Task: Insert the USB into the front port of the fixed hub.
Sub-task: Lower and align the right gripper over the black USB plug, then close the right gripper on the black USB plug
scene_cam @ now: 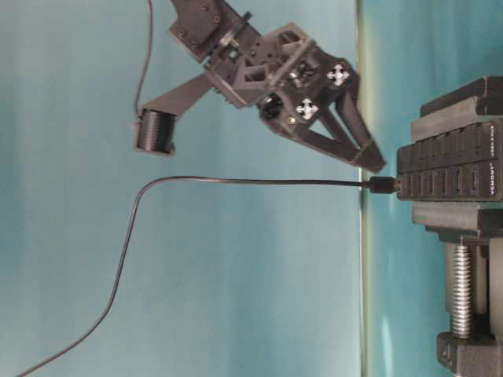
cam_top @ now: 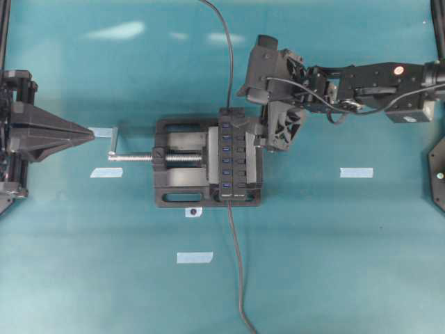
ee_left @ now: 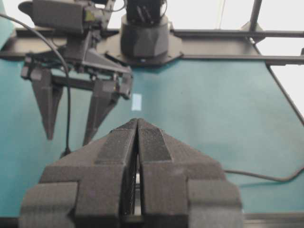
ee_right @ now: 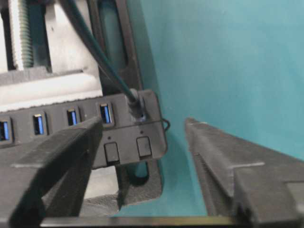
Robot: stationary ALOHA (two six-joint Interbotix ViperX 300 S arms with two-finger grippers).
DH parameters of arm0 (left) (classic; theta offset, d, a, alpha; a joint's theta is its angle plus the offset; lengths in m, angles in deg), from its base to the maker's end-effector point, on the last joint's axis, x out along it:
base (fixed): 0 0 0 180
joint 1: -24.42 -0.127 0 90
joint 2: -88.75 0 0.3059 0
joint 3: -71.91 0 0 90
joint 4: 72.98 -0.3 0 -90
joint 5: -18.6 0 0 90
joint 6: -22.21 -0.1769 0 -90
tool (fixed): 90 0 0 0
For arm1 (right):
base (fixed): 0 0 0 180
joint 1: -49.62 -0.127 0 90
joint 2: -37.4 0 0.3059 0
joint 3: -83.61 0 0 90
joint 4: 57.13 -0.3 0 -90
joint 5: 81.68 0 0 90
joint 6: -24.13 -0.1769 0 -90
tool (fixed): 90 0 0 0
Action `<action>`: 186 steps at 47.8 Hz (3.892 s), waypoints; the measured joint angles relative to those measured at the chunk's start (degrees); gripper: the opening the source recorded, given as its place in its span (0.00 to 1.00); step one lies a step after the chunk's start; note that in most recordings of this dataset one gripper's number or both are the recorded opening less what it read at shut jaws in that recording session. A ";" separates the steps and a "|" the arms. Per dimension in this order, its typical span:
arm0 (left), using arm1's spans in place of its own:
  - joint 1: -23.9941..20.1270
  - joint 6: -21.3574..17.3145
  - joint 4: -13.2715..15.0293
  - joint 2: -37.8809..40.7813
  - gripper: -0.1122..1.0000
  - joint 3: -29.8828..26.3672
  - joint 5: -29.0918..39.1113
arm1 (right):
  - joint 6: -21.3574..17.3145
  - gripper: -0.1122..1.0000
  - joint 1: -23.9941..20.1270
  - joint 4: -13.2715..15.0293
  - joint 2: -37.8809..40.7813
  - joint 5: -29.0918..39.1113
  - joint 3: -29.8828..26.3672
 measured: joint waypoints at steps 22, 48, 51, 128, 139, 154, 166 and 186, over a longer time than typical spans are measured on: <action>0.00 0.00 0.00 -0.09 0.10 0.00 0.00 | 0.00 0.78 0.00 0.09 3.69 -1.93 -3.43; 0.00 0.00 0.09 0.00 0.10 0.00 0.00 | 0.00 0.74 0.00 0.00 4.04 -2.02 -3.60; 0.00 0.00 0.00 -0.09 0.10 0.00 0.00 | 0.00 0.73 -0.09 0.00 4.04 -2.02 -3.60; 0.00 0.18 0.00 -0.09 0.10 -0.09 0.00 | 0.00 0.17 -2.46 -0.26 -0.79 3.43 -3.78; 0.00 0.18 0.00 -0.09 0.10 0.00 0.00 | -0.09 0.17 -4.13 -0.88 -2.55 3.78 -3.78; 0.00 0.18 0.00 -0.44 0.10 0.00 0.00 | -0.09 0.17 -5.27 -1.32 -3.52 3.87 -3.78; 0.00 0.18 0.09 -0.53 0.10 0.00 0.00 | -1.23 0.17 -6.33 -1.41 -3.52 3.87 -3.78; 0.00 0.26 0.00 -0.53 0.10 0.00 0.00 | -5.89 0.17 -11.34 -1.49 -3.52 3.87 -3.78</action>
